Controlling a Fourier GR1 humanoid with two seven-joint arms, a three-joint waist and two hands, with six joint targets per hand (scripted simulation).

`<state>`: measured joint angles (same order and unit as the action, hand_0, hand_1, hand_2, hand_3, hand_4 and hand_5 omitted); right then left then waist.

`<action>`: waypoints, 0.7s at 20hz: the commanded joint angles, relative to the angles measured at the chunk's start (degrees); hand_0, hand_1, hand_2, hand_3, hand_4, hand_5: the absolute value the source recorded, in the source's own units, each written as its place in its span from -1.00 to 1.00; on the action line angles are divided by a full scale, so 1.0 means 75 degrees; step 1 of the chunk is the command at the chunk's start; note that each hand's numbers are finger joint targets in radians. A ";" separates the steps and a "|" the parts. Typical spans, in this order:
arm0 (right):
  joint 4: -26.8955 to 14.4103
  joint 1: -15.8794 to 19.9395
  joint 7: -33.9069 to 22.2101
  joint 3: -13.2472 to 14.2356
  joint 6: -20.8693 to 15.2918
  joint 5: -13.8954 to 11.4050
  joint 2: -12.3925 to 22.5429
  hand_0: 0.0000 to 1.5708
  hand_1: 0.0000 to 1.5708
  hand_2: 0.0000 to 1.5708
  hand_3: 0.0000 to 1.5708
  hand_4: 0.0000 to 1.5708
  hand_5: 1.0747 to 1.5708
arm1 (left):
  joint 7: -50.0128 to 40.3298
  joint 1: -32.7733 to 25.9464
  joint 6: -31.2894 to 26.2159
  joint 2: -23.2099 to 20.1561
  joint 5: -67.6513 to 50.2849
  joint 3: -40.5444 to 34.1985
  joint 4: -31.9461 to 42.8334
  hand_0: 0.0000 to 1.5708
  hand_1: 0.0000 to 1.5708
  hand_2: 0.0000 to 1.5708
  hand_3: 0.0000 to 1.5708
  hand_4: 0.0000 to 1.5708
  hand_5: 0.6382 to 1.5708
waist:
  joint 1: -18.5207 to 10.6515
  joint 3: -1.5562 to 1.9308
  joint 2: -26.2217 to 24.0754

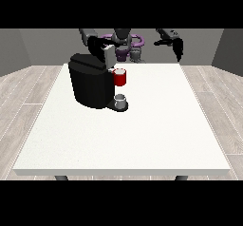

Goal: Insert the coffee pod into the coffee machine and close the lid

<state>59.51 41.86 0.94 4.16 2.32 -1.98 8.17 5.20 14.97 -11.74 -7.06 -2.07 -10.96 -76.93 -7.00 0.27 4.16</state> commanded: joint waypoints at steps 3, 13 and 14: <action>0.0140 0.0406 -0.0232 -0.0533 0.0233 -0.0385 0.0025 -1.00 -1.00 -1.00 -1.00 -0.81 1.00 | -0.0141 0.0072 0.0234 0.0153 0.0183 0.0183 0.0102 -1.00 -1.00 -1.00 -1.00 -0.77 1.00 | -0.0067 -0.0037 -0.0175; 0.0158 0.0616 0.0194 -0.0543 0.0428 -0.0355 -0.0166 -1.00 -1.00 -1.00 -1.00 -0.91 1.00 | 0.0665 -0.0103 0.0157 0.0225 0.0116 0.0270 -0.0024 -1.00 -1.00 -1.00 -1.00 -0.76 1.00 | -0.0058 -0.0038 -0.0155; 0.0151 -0.0043 0.0679 -0.0735 0.0083 -0.0412 -0.0702 -1.00 -1.00 -1.00 -1.00 -0.83 1.00 | 0.0255 -0.0283 0.0129 0.0468 0.0100 0.0568 -0.0328 -1.00 -1.00 -1.00 -1.00 -0.79 1.00 | -0.0095 -0.0035 -0.0461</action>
<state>59.99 44.95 2.65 -0.07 1.88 -5.60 5.39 7.63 15.02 -11.20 -5.40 -1.50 -8.47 -77.81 -8.45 0.04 3.45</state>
